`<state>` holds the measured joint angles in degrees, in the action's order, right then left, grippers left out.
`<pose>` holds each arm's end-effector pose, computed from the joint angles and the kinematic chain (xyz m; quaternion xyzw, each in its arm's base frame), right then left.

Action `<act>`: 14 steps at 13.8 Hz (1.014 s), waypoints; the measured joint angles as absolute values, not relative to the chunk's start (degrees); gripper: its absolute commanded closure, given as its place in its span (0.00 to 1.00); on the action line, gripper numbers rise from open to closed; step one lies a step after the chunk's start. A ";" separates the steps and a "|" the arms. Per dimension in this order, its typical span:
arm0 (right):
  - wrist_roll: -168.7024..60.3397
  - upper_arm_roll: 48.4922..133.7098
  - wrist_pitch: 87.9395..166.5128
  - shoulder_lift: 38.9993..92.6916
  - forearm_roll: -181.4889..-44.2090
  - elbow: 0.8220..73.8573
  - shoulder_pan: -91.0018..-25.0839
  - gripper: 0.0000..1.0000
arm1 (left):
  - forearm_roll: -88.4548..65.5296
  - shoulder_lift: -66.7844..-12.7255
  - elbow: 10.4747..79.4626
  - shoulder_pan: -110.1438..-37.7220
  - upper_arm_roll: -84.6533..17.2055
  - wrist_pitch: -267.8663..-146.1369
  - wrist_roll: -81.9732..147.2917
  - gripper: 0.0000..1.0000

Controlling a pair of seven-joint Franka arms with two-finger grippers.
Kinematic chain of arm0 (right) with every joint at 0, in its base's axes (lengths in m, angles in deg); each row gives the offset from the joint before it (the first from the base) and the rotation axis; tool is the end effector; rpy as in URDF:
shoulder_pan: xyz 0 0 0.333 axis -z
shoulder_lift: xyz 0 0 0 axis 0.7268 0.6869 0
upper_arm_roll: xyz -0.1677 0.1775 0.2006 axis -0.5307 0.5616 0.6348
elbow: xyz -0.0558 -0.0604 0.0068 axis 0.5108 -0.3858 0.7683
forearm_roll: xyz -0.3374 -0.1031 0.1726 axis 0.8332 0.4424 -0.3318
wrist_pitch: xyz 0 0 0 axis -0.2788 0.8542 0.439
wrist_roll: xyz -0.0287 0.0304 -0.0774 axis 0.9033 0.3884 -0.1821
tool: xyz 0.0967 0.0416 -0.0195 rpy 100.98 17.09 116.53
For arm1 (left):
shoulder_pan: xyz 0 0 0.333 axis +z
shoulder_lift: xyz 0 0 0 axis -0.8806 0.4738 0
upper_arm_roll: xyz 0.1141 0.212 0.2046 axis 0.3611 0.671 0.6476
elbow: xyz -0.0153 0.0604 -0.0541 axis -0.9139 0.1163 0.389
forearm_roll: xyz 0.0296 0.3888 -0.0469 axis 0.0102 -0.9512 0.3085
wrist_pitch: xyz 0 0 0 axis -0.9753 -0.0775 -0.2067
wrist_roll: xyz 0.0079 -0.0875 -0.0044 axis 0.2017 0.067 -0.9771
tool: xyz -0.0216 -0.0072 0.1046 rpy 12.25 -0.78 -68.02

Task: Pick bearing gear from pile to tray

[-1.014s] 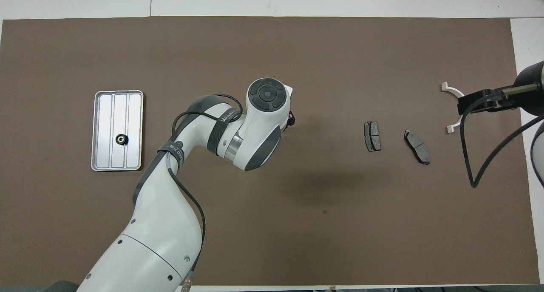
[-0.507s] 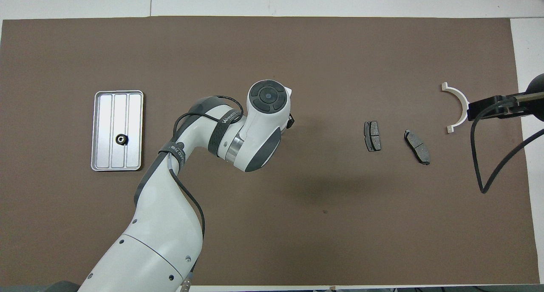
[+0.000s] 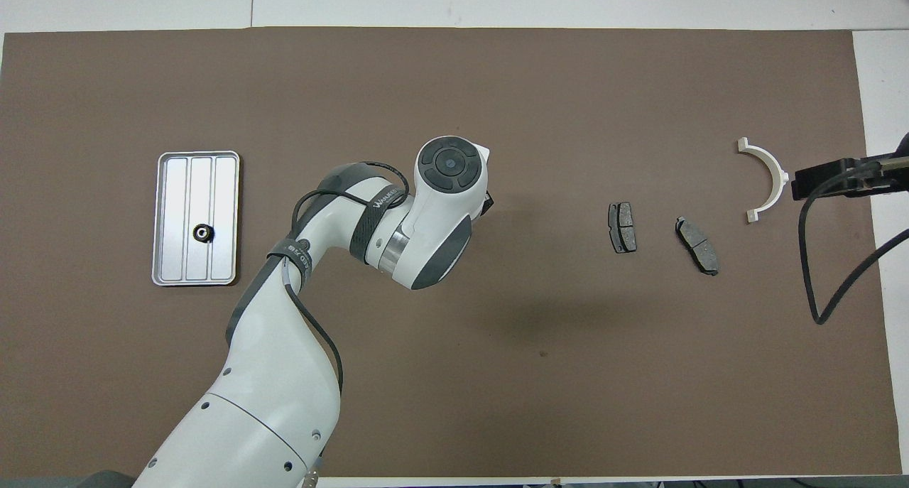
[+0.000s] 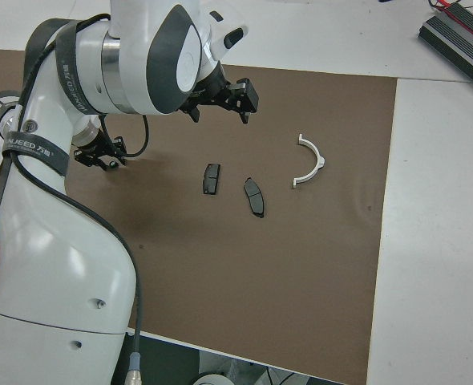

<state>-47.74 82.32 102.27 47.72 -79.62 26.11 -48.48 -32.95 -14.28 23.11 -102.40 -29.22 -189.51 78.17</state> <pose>0.5430 -0.0024 0.6371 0.9993 0.0172 0.0251 0.0227 0.5404 -0.4485 0.2951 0.9788 0.2032 -0.0260 0.0004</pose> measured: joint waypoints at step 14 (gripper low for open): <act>-47.74 82.07 99.97 47.41 -82.16 26.03 -48.51 0.00 | -33.04 -20.74 25.18 -85.11 -26.15 -182.56 58.24 0.95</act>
<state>-47.74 82.07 99.97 47.41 -82.16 26.03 -48.51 -33.04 -20.74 25.18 -85.11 -26.15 -182.56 58.24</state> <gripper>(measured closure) 0.000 0.762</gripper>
